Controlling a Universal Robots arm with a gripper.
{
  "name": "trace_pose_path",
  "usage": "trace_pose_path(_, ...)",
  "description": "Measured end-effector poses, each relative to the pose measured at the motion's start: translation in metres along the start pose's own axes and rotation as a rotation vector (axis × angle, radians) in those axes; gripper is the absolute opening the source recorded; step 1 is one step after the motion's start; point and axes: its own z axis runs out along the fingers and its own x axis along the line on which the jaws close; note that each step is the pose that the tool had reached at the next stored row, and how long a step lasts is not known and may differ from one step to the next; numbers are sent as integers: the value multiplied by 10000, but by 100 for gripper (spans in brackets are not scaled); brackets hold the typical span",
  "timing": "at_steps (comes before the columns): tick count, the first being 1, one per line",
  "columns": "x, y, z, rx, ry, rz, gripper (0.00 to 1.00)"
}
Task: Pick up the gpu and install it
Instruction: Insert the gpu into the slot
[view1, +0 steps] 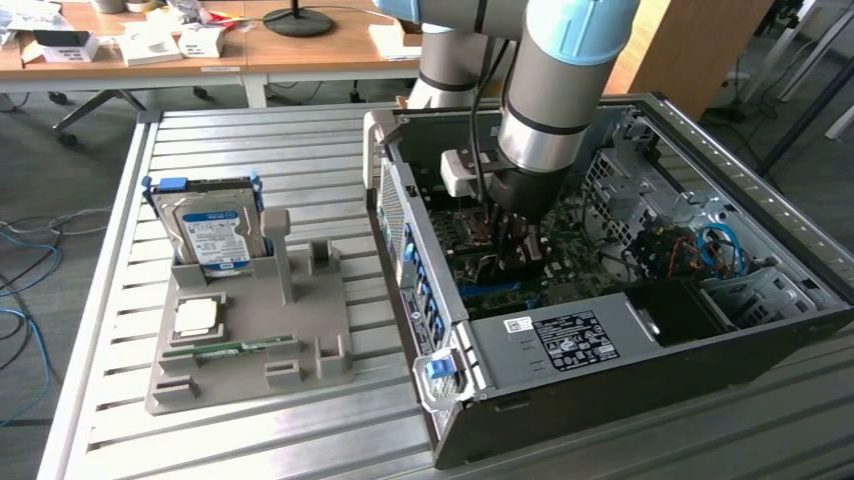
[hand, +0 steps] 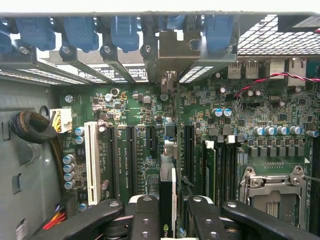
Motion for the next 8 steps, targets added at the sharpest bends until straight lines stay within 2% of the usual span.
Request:
trace_pose_path(3,0,1,0,-3,1,2,27)
trace_pose_path(4,0,1,0,0,1,2,33)
trace_pose_path(5,0,1,0,0,0,2,33)
trace_pose_path(6,0,1,0,0,0,1,40)
trace_pose_path(8,0,0,0,0,1,0,40)
